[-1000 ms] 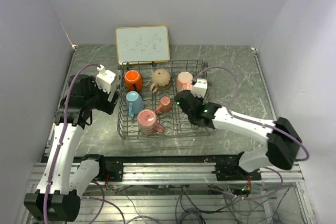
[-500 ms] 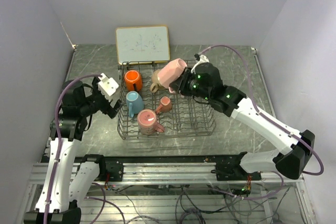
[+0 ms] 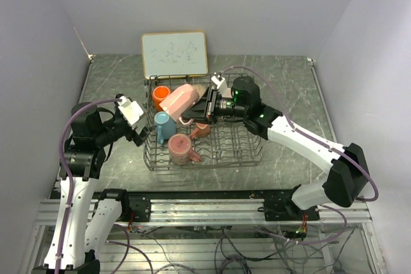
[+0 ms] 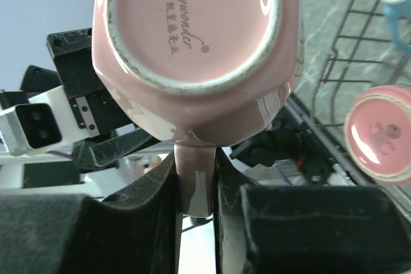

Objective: Unload the cups from the dish rack

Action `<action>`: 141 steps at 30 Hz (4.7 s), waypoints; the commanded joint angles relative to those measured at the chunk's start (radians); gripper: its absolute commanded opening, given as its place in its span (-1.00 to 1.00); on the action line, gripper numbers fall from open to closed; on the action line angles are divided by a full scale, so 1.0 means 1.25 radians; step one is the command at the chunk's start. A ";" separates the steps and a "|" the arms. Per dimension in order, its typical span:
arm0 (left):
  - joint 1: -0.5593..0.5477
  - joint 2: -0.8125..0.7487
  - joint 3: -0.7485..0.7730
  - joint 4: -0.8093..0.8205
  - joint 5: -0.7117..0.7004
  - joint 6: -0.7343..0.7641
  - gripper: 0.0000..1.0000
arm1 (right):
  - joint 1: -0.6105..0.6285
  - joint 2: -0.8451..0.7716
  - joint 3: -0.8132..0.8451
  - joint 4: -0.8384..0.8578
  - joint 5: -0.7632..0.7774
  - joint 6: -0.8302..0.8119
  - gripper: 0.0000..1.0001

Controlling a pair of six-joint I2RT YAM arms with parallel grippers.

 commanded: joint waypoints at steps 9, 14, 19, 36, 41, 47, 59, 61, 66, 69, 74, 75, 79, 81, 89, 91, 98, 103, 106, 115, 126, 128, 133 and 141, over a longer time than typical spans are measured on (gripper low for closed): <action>-0.001 -0.018 -0.020 0.167 0.049 -0.142 0.95 | 0.064 0.049 -0.102 0.511 -0.084 0.346 -1.00; -0.002 -0.018 -0.032 0.188 0.044 -0.144 0.99 | 0.093 0.064 -0.137 0.641 -0.060 0.427 -1.00; -0.002 -0.020 -0.026 0.189 0.053 -0.143 0.79 | 0.111 0.043 -0.182 0.710 -0.018 0.472 -1.00; -0.001 0.058 0.021 0.246 0.162 -0.416 -0.30 | 0.159 0.090 -0.187 0.911 0.032 0.542 -1.00; -0.001 0.109 0.070 0.168 0.173 -0.410 -0.86 | 0.158 0.129 -0.217 0.955 0.039 0.573 -0.32; -0.001 0.178 0.155 0.020 -0.069 -0.326 -0.86 | 0.081 0.072 -0.202 0.665 -0.030 0.398 0.73; 0.086 0.624 0.540 -0.219 -0.577 -0.213 -0.87 | -0.106 -0.042 -0.038 -0.166 0.082 -0.247 1.00; 0.112 0.692 0.591 -0.209 -0.597 -0.217 -0.86 | -0.107 -0.059 -0.031 -0.212 0.131 -0.303 1.00; 0.124 0.905 0.741 -0.234 -0.623 -0.244 -0.87 | -0.106 -0.118 -0.058 -0.215 0.223 -0.399 1.00; 0.125 1.001 0.818 -0.228 -0.603 -0.257 -0.86 | -0.106 -0.159 -0.094 -0.189 0.255 -0.424 1.00; 0.124 1.162 0.989 -0.271 -0.569 -0.270 -0.86 | -0.107 -0.156 -0.090 -0.226 0.286 -0.453 1.00; 0.125 1.195 1.027 -0.279 -0.570 -0.273 -0.86 | -0.106 -0.152 -0.086 -0.235 0.294 -0.458 1.00; 0.125 1.303 1.147 -0.310 -0.580 -0.265 -0.86 | -0.106 -0.141 -0.084 -0.248 0.313 -0.472 1.00; 0.124 1.339 1.190 -0.308 -0.587 -0.259 -0.86 | -0.104 -0.138 -0.087 -0.244 0.315 -0.476 0.99; 0.117 1.396 1.199 -0.280 -0.546 -0.238 -0.86 | -0.089 -0.110 -0.100 -0.234 0.336 -0.493 0.99; 0.112 1.410 1.206 -0.294 -0.533 -0.227 -0.86 | -0.083 -0.099 -0.099 -0.234 0.339 -0.496 0.99; 0.109 1.433 1.218 -0.336 -0.492 -0.220 -0.86 | -0.044 -0.061 -0.089 -0.236 0.372 -0.500 0.99; 0.107 1.439 1.238 -0.335 -0.526 -0.234 -0.23 | -0.006 -0.035 -0.071 -0.247 0.415 -0.524 1.00; 0.107 1.415 1.232 -0.316 -0.542 -0.241 0.81 | 0.024 -0.018 -0.070 -0.244 0.444 -0.565 1.00; 0.105 1.264 1.176 -0.248 -0.570 -0.253 1.00 | 0.065 -0.001 -0.077 -0.214 0.316 -0.738 0.98; 0.109 1.064 1.038 -0.300 -0.535 -0.242 1.00 | 0.115 0.024 -0.079 -0.239 0.261 -0.894 0.78; 0.108 1.022 1.003 -0.330 -0.498 -0.238 1.00 | 0.127 0.026 -0.082 -0.235 0.270 -0.901 0.74; 0.109 0.871 0.844 -0.386 -0.396 -0.216 0.99 | 0.183 0.055 -0.085 -0.232 0.339 -0.921 0.64; 0.112 0.647 0.625 -0.413 -0.324 -0.188 0.99 | 0.236 0.143 -0.069 -0.238 0.435 -0.948 0.54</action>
